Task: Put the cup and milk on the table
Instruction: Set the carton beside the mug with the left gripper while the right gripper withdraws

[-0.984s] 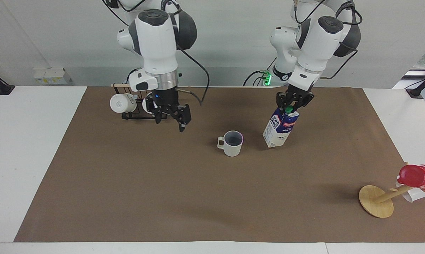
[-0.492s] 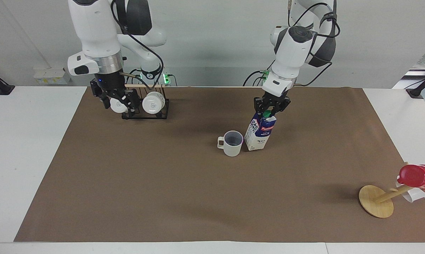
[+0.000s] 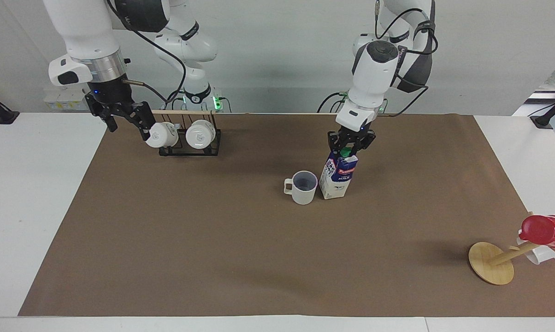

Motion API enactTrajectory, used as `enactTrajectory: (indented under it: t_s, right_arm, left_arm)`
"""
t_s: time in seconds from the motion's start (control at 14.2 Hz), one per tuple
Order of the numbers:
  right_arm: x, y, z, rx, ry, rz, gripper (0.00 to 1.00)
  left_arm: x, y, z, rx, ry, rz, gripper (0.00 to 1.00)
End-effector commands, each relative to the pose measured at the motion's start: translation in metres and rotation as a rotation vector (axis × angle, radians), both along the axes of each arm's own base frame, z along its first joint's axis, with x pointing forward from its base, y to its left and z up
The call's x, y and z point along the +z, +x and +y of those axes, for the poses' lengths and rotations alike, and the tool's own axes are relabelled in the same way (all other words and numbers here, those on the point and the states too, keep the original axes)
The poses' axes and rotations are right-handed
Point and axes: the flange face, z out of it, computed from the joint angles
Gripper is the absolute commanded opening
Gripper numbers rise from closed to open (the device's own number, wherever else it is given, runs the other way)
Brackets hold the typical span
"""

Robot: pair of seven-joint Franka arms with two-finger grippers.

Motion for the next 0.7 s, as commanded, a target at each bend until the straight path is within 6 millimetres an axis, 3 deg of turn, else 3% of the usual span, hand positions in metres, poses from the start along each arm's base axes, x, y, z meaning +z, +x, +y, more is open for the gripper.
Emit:
enactTrajectory:
  t_s: [0.0,0.42,0.63]
  right_arm:
    - [0.009,-0.002,-0.004,0.021,0.016,0.01,1.0]
    - [0.003,-0.013,0.014,0.064,0.011,0.076,1.0]
    - [0.003,-0.011,0.01,0.05,0.02,0.068,1.0]
  left_arm:
    - [0.001,0.004,-0.005,0.008,0.02,-0.028,0.52]
    - [-0.002,0.011,-0.012,0.003,0.043,-0.043,0.61]
    - [-0.001,0.011,-0.014,0.018,0.033,-0.041,0.79]
